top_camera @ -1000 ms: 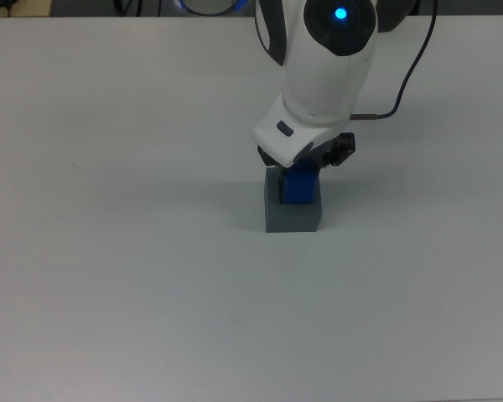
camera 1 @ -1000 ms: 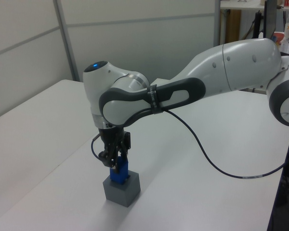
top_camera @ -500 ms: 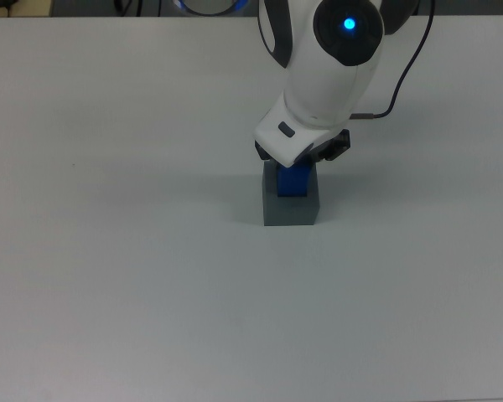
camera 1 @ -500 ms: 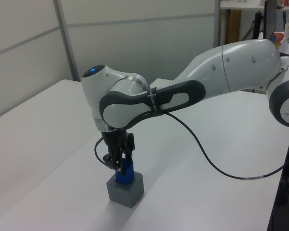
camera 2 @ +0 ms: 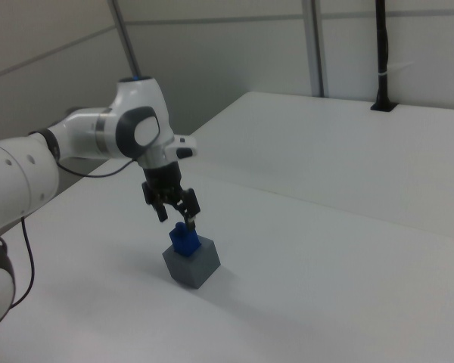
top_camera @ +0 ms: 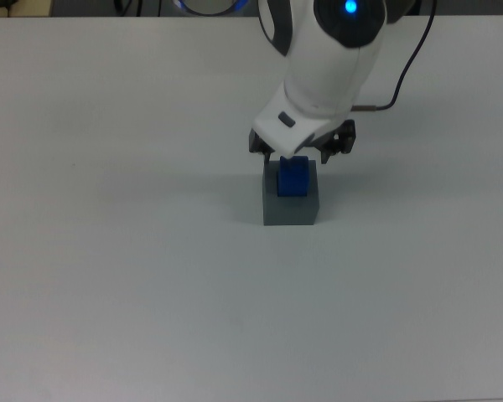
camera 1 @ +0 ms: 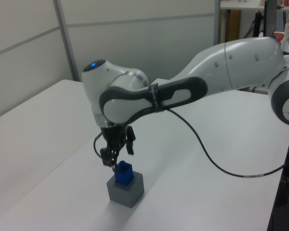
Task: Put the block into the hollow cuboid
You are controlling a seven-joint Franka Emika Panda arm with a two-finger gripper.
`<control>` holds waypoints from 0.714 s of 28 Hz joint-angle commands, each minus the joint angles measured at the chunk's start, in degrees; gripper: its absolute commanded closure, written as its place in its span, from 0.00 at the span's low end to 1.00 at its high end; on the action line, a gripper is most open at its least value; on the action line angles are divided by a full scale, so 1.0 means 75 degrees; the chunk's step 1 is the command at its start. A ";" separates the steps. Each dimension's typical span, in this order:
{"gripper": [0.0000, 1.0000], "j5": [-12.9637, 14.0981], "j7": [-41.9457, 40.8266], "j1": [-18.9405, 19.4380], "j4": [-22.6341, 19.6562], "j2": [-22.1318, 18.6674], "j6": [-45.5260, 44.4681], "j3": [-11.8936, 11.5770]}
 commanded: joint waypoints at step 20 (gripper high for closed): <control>0.00 0.0015 -0.2107 -0.0032 -0.1771 -0.3860 -0.1666 -0.1870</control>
